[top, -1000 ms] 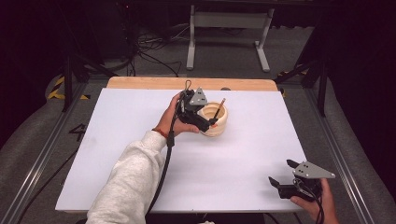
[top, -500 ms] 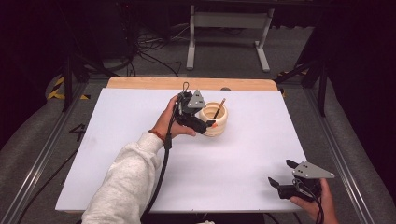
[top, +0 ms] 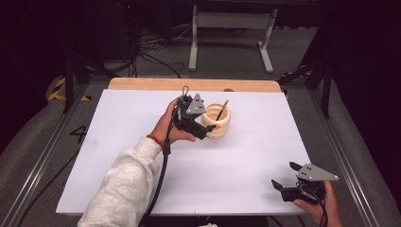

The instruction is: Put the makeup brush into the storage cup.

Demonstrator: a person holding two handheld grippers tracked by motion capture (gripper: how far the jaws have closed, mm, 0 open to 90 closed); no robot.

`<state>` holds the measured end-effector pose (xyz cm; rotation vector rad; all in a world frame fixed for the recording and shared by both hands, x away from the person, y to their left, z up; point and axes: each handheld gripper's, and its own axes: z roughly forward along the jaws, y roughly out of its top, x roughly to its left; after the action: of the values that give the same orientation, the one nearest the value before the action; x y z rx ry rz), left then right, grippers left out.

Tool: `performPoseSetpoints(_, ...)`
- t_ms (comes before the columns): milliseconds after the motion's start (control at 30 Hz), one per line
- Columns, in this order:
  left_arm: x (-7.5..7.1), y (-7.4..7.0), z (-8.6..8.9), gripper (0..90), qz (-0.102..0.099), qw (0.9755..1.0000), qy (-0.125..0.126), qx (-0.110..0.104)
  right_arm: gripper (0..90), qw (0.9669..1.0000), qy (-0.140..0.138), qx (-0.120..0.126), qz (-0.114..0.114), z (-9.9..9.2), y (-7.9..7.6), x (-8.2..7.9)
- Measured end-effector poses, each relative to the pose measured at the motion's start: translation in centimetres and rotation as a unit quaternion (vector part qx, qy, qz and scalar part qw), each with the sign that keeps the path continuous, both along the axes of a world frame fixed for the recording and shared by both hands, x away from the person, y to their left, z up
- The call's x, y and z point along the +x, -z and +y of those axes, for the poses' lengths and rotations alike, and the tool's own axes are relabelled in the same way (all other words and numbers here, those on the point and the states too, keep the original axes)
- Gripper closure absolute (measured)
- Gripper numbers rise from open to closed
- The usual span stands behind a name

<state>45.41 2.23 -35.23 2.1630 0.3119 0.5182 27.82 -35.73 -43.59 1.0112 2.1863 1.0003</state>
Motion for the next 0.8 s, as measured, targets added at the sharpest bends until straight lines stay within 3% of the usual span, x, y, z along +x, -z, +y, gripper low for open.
performPoseSetpoints(800, -0.8, 0.8, 1.9, 6.5, -0.005, 0.9999, -0.009, 0.010, 9.5, 1.0000, 0.003, -0.003, -0.001, 0.0, 0.0, 0.0)
